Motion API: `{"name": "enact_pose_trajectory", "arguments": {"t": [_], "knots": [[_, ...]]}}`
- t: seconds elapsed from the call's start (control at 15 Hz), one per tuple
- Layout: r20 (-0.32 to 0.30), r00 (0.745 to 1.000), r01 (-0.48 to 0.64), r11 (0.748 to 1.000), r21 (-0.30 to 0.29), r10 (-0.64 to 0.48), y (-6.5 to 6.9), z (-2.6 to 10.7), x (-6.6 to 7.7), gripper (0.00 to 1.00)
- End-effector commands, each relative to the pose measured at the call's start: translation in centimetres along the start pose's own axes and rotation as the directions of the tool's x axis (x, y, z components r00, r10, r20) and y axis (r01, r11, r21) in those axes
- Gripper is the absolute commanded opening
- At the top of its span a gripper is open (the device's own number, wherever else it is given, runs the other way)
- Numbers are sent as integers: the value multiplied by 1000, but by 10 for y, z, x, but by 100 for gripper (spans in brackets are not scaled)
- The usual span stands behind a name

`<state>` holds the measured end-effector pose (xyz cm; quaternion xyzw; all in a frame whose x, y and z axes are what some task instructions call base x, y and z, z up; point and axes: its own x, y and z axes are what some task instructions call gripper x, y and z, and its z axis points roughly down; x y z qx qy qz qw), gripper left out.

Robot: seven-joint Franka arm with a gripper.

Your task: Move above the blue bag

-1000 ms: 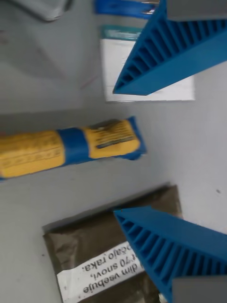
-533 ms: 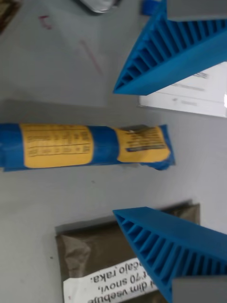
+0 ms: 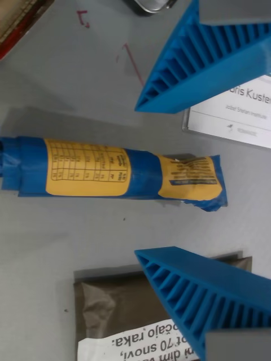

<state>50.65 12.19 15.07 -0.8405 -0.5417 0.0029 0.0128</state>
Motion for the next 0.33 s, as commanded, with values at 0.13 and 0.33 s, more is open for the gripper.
{"name": "enact_pose_trajectory", "arguments": {"t": [0.13, 0.33], "knots": [[-5, 999, 49, 999, 21, -49, 6, 2, 7, 100], [-4, 999, 45, 999, 22, -45, 7, 3, 8, 100]]}}
